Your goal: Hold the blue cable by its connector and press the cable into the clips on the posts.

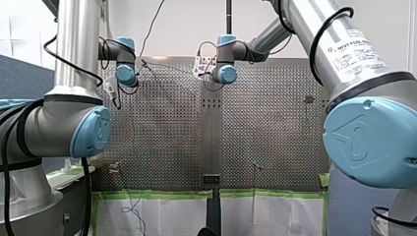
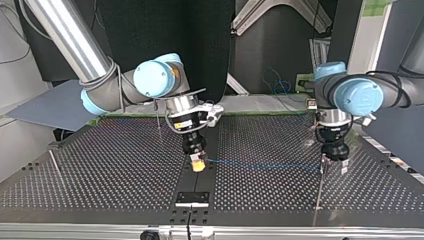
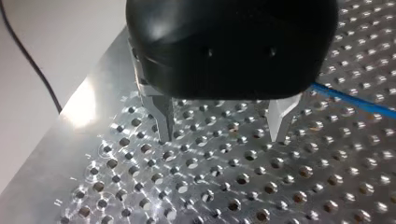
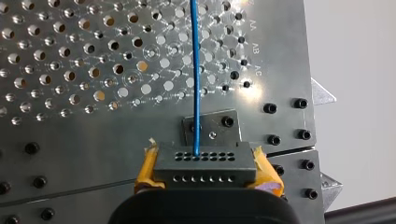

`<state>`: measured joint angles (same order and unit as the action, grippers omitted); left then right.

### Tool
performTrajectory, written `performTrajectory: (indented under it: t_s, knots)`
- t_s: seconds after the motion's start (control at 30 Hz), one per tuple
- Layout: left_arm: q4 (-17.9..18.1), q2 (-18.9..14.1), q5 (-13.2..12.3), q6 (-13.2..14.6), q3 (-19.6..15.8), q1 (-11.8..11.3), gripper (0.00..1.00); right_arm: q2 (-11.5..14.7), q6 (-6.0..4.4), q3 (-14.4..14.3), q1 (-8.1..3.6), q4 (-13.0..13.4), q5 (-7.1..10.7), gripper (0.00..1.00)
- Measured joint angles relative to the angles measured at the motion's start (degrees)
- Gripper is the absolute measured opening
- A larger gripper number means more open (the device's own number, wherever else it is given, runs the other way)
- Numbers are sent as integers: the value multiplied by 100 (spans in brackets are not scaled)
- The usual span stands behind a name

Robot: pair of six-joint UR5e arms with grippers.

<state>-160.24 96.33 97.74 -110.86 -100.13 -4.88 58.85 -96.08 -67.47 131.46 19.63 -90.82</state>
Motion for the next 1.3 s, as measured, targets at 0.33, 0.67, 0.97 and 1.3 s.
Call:
performTrajectory:
  t_s: [0.33,0.67,0.97,1.3]
  knots:
    - [-510,-495,27,-96,-499,-21,100,0,0,0,2,-3,-1,0]
    - [-910,-968,-85,-1,-934,9,100,-1,0,-1,14,-44,-4,0]
    - [-1105,-1413,-232,381,-811,9,100,-2,0,-5,15,-64,-16,0]
    - [-1580,-1904,-307,735,-455,16,100,-7,0,-14,1,-119,-102,0]
